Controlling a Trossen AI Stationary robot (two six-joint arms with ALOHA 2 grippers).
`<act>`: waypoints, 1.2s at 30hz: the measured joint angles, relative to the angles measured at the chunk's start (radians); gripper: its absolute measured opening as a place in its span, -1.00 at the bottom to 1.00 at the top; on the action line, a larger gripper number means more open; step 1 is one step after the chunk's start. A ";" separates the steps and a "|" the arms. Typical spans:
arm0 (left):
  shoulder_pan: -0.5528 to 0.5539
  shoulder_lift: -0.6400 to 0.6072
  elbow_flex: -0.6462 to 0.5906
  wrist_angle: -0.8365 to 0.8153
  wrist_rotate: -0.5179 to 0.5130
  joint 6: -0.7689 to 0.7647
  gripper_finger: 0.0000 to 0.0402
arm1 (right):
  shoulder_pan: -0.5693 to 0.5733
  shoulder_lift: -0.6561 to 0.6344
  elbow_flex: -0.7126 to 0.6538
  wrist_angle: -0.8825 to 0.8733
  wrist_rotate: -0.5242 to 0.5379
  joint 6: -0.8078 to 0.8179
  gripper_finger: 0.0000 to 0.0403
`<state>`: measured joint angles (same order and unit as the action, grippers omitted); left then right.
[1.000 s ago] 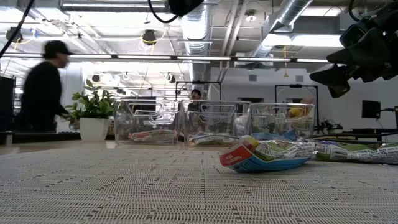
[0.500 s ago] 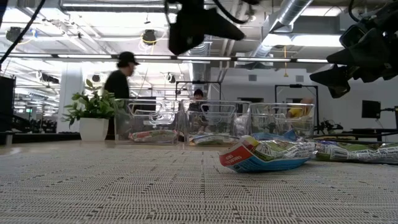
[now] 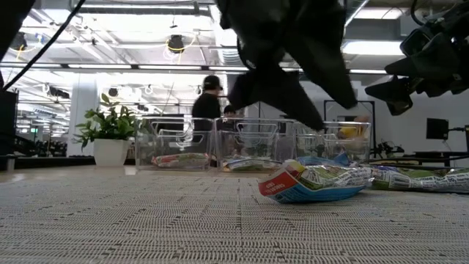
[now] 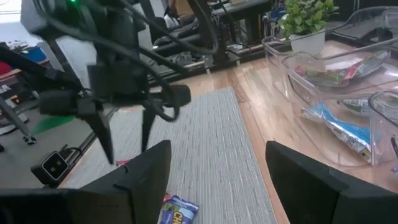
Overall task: Pick and place Granola Bars by type
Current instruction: Put the red granola bar into the left transparent bin
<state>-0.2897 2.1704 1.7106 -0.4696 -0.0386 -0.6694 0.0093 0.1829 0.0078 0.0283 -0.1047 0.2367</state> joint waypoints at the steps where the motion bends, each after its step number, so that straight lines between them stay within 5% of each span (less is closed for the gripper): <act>1: 0.000 0.014 0.010 -0.022 -0.007 -0.003 -0.07 | 0.000 0.000 0.000 -0.001 0.000 0.000 0.27; 21: -0.001 0.058 0.024 -0.102 -0.012 -0.010 -0.07 | 0.000 0.000 0.000 0.001 0.000 0.000 0.27; 36: -0.011 0.125 0.033 -0.016 0.106 -0.049 -0.07 | 0.000 0.003 0.000 -0.003 0.000 0.000 0.27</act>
<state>-0.3008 2.2955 1.7432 -0.4859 0.0675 -0.7188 0.0093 0.1855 0.0076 0.0251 -0.1043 0.2367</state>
